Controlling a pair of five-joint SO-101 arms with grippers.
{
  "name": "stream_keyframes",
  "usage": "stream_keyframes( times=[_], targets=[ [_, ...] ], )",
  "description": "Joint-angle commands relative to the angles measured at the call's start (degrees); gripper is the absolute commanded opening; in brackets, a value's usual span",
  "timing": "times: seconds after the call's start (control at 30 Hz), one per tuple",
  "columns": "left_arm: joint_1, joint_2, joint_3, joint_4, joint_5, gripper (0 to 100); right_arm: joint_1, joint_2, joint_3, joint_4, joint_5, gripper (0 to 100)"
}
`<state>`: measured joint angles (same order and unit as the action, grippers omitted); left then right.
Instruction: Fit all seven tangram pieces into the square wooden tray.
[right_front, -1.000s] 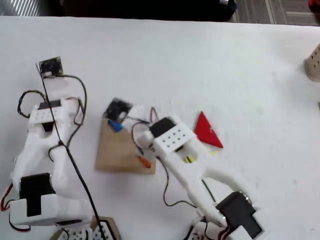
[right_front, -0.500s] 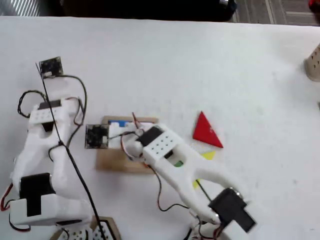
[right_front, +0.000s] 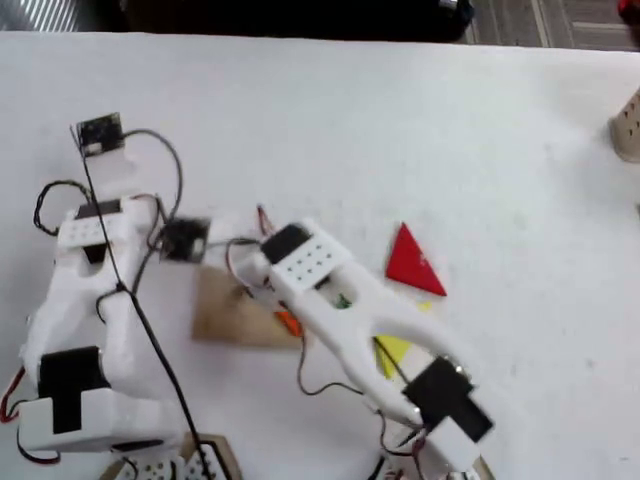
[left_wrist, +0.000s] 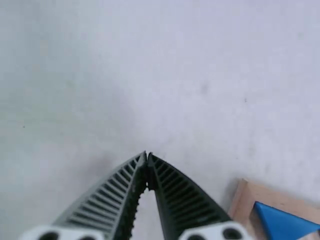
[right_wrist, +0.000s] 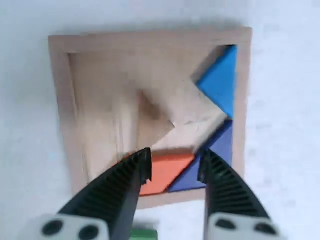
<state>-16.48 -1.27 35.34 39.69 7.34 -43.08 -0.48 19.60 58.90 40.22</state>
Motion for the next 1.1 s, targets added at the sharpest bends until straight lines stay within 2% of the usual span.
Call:
stream_keyframes(
  times=[0.0, 0.03, 0.1, 0.27, 0.4, 0.6, 0.67, 0.83, 1.07],
  targets=[
    [-0.3, -1.3, -2.6, 0.5, 0.6, 2, 6.8, -10.1, -2.5, 3.1, -8.7, 4.1],
    [-0.2, -2.2, -2.3, 0.5, 0.6, 2, 9.0, -12.0, -1.7, 3.6, -10.6, 1.3],
    [0.2, -4.8, 0.1, 0.3, 0.4, 2, 13.5, -15.5, 1.3, 3.8, -13.3, 2.8],
    [4.7, -13.7, 6.9, 0.0, -11.5, 2, 22.7, -19.2, 10.5, 3.6, -15.9, 1.7],
    [6.9, -18.7, 10.6, 0.0, -14.5, 2, 29.8, -20.0, 16.8, 2.6, -15.9, 1.7],
    [16.3, -22.9, 14.6, 0.9, -20.1, 2, 39.5, -20.0, 25.8, -5.9, -15.6, 1.7],
    [19.6, -24.7, 15.1, 3.6, -20.6, 2, 42.7, -20.0, 26.2, -7.0, -15.9, 1.7],
    [25.7, -28.8, 15.3, 9.5, -20.2, 2, 45.1, -20.0, 25.9, -8.2, -19.1, 1.7],
    [29.5, -29.5, 15.4, 13.2, -17.8, 2, 45.2, -19.5, 26.0, -9.8, -20.2, 1.7]
  ],
)
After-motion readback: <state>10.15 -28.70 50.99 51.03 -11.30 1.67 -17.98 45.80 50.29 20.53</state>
